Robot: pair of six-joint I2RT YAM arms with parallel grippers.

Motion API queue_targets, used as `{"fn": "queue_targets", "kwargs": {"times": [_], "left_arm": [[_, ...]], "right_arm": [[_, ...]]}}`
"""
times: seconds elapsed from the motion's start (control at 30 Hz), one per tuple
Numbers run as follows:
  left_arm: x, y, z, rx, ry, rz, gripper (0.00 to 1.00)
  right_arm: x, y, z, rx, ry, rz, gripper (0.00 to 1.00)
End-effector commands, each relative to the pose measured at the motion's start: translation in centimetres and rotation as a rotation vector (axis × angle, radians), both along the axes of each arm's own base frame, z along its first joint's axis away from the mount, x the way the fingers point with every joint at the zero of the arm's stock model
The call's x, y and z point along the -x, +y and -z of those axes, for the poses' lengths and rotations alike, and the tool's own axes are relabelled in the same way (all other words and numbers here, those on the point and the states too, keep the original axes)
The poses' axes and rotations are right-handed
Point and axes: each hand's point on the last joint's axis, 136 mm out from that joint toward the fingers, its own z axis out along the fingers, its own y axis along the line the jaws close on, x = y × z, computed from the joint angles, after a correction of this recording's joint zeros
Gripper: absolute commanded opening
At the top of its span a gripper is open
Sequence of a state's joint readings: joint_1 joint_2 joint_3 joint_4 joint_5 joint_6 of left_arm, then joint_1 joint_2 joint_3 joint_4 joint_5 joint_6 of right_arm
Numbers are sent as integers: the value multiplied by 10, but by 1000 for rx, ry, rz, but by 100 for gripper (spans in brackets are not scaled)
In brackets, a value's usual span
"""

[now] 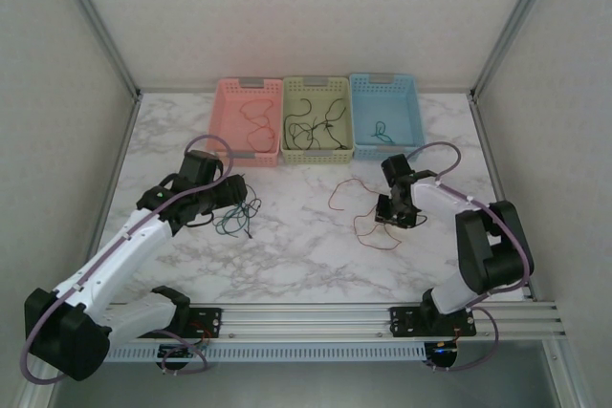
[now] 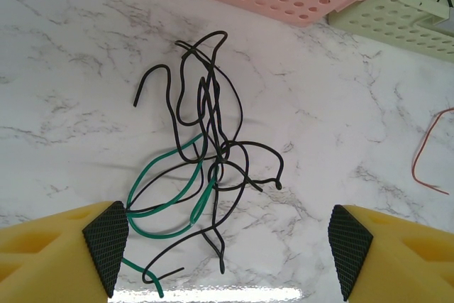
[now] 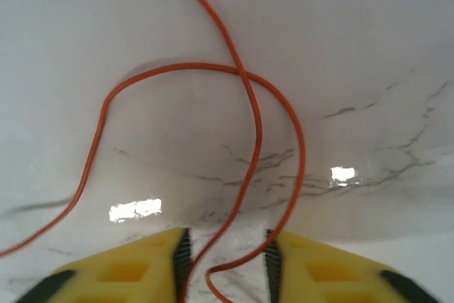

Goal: Untangle the cables

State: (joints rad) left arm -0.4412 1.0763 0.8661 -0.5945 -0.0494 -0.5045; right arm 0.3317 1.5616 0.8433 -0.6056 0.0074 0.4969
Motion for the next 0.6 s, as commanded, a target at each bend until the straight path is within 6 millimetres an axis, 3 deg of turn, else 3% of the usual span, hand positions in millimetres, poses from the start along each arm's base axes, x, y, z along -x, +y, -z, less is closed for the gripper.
{"fn": "queue_targets", "kwargs": {"times": [0.0, 0.07, 0.13, 0.2, 0.43, 0.57], "left_arm": [[-1, -2, 0, 5, -4, 3, 77], [-1, -1, -2, 7, -11, 0, 77], [0, 1, -4, 4, -16, -6, 77], [0, 3, -6, 1, -23, -11, 77], [5, 13, -20, 0, -69, -46, 77], [10, 22, -30, -6, -101, -80, 78]], "right_arm": [[-2, -1, 3, 16, -4, 10, 21], [-5, 2, -9, 2, -34, 7, 5], [-8, 11, -29, -45, -71, -2, 0], [-16, 32, -64, -140, -155, -34, 0], [-52, 115, -228, -387, -526, -202, 0], [-87, 154, -286, -473, -681, -251, 0]]}}
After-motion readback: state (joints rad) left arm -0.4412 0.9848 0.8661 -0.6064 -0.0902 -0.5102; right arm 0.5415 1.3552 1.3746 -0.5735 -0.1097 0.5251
